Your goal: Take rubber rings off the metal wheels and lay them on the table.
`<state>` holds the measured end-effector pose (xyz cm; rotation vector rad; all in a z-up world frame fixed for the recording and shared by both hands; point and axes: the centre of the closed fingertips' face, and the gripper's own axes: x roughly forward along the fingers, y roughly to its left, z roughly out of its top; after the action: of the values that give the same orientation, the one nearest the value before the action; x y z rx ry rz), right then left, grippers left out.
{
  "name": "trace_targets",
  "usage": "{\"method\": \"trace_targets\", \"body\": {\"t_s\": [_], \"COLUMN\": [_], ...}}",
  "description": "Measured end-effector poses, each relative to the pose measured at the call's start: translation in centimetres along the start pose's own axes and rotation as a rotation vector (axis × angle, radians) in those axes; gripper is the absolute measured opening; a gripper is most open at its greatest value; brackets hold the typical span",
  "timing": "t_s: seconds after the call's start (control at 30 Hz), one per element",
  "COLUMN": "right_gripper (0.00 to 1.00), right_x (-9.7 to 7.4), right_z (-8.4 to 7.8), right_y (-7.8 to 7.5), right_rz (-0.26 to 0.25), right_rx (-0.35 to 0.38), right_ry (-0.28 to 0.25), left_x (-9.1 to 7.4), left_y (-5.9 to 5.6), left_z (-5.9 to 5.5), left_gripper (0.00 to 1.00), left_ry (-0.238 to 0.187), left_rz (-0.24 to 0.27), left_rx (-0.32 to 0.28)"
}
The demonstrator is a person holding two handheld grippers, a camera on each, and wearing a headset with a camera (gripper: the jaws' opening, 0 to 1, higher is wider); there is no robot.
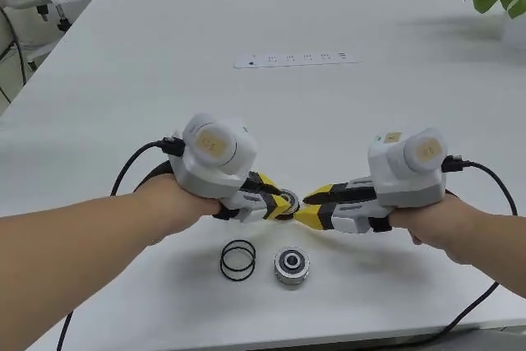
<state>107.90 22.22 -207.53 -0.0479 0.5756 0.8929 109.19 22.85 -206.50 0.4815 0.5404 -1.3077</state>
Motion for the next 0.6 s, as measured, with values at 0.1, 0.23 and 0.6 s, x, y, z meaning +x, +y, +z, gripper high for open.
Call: {"method": "trace_targets", "body": {"t_s": [0.1,0.23,0.6], "right_gripper": [0.19,0.20,0.17], "right_x": [0.27,0.55,0.55], "right_z": [0.18,0.28,-0.16], "right_y": [0.22,0.27,0.21], "right_rz": [0.006,0.004,-0.017], "right_rx": [0.001,-0.004,-0.025], "right_ry": [-0.004,-0.004,0.013], "left_x": [0.07,0.04,-0.11], "left_y": [-0.07,-0.11,-0.12], "left_z": [0.02,0.08,0.15], "left_gripper": [0.07,0.07,0.07], "left_ry": [-0.003,-0.011,-0.030], "left_rz": [0.001,0.008,0.019], "left_rx": [0.000,-0.006,-0.020]}}
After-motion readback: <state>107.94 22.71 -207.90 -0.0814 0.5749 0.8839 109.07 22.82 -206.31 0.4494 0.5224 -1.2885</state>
